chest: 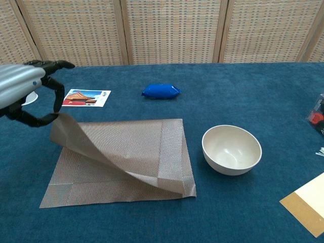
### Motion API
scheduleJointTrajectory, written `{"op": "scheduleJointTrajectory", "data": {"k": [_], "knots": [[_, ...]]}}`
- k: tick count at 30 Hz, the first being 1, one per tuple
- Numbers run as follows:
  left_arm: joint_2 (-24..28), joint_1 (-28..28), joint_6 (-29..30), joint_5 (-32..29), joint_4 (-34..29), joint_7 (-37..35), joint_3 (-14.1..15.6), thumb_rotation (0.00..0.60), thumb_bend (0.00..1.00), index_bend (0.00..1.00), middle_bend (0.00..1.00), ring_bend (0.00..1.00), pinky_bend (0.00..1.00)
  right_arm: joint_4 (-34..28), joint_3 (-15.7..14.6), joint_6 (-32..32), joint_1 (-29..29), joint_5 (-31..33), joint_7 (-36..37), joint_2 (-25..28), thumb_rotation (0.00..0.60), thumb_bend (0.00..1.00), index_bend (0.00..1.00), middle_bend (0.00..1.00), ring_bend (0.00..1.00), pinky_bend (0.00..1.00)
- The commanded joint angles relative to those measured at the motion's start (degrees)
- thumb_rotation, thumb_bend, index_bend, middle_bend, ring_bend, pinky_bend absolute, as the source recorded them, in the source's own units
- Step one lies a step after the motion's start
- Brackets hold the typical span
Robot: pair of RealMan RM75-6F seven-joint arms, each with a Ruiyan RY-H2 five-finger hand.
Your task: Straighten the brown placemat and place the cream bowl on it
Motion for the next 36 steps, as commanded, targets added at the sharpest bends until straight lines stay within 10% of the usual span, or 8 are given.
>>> {"op": "scheduleJointTrajectory", "data": {"k": [1,11,23,30,36], "knots": [[0.37,-4.22,-3.56,-5.71,0.25,2.41,-5.37,0.6,0.74,0.63,0.0,0.0,0.0,0.2,0.56,-0.21,0.01,0.98,-0.37,-0.06,0.6,0.04,0.07,0.0,0.0,0.0],[-4.71,-17.02,-11.77,-22.26,14.09,8.01,-14.98,0.6,0.74,0.63,0.0,0.0,0.0,3.39,1.95,-1.02,0.74,2.89,-0.43,-1.96,0.6,0.04,0.07,0.0,0.0,0.0],[-10.99,-29.62,-19.13,-32.85,36.05,6.67,-18.91,0.6,0.72,0.59,0.0,0.0,0.0,4.97,3.83,-0.72,0.69,6.13,-3.0,-3.15,0.6,0.04,0.07,0.0,0.0,0.0],[-12.85,-32.12,-22.59,-35.43,42.5,5.25,-17.59,0.6,0.26,0.15,0.0,0.0,0.0,5.54,4.02,-1.08,0.69,6.77,-3.21,-3.56,0.6,0.04,0.07,0.0,0.0,0.0],[-12.17,-31.13,-20.45,-33.52,42.67,2.1,-15.34,0.6,0.16,0.0,0.0,0.0,0.0,5.66,3.85,-1.28,0.69,6.59,-3.5,-3.7,0.6,0.04,0.07,0.0,0.0,0.0]]}}
